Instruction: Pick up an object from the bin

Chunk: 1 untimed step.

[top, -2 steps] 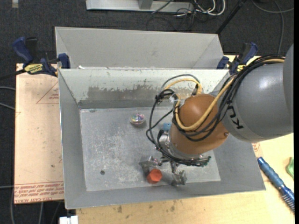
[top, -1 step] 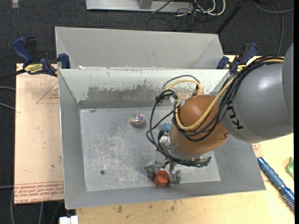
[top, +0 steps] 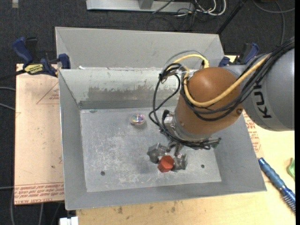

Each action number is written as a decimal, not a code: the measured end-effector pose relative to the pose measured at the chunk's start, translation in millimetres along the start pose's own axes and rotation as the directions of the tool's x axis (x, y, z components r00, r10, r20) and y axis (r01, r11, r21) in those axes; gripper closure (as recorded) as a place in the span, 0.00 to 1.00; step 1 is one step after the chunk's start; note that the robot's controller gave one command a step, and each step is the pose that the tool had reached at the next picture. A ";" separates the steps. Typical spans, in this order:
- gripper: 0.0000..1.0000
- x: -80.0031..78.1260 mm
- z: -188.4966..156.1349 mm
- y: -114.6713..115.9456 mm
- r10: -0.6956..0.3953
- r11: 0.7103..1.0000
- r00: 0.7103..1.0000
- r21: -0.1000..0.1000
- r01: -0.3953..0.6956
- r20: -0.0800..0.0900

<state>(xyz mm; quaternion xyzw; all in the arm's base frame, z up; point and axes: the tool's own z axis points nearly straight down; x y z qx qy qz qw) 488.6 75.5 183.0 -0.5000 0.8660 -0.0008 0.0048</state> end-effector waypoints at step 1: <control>1.00 -12.3 -86.2 -21.0 -0.007 1.000 1.000 0.003 0.007 0.001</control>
Offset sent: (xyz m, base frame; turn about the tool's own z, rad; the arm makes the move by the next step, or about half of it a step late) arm 0.0207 -0.0010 0.0821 -0.0113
